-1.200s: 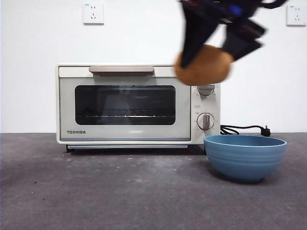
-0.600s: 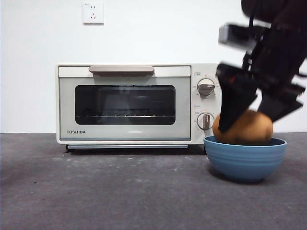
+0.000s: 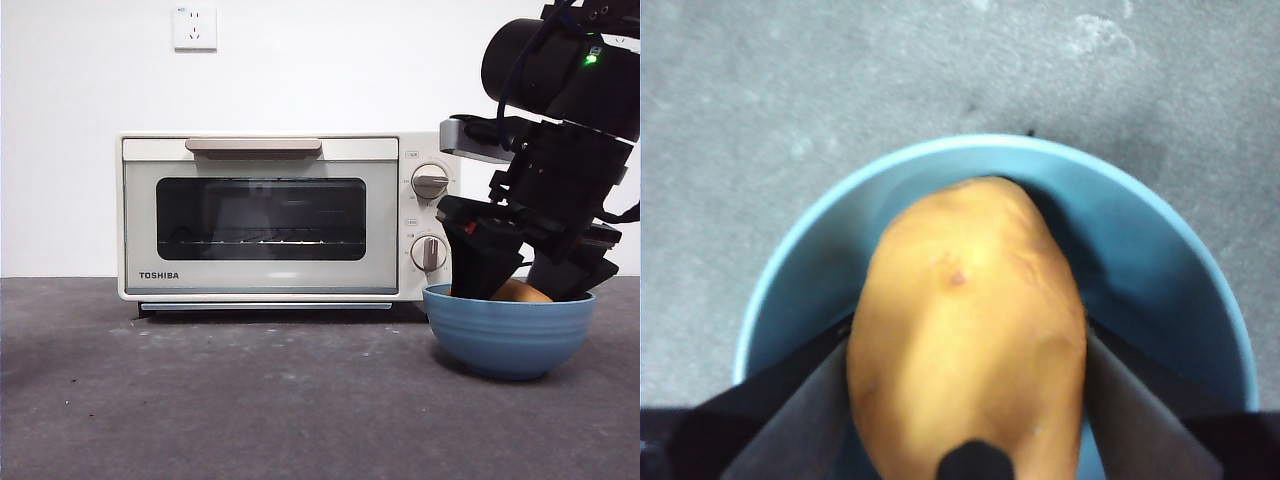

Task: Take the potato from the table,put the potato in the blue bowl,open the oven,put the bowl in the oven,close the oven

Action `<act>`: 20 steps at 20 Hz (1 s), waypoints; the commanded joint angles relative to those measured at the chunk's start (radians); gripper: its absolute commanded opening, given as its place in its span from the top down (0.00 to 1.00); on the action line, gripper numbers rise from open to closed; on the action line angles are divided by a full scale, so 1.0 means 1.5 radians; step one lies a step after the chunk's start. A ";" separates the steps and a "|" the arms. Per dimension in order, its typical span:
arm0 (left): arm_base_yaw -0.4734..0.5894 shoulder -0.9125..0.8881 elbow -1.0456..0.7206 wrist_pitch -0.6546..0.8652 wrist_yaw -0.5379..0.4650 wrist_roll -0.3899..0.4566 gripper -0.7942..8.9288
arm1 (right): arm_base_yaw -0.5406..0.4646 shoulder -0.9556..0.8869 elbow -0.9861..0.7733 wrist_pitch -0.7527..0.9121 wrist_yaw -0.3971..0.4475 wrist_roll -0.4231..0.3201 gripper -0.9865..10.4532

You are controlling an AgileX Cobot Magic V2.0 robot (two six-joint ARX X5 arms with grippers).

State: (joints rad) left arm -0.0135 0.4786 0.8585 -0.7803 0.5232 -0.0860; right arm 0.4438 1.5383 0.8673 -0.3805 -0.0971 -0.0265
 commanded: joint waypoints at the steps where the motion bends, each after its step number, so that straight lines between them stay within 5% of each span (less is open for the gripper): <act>1: 0.000 -0.001 0.000 0.017 0.002 0.008 0.93 | 0.001 -0.025 -0.004 0.004 0.000 0.002 0.47; 10: -0.011 0.060 0.000 0.099 0.022 0.000 0.93 | 0.001 -0.178 -0.003 -0.031 -0.001 0.015 0.47; 20: -0.111 0.398 0.085 0.340 -0.007 -0.009 0.93 | 0.001 -0.484 0.000 -0.197 -0.001 0.040 0.47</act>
State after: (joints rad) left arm -0.1776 1.0622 0.9855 -0.2783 0.5159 -0.1047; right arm 0.4438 0.8093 0.8692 -0.6800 -0.0971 0.0158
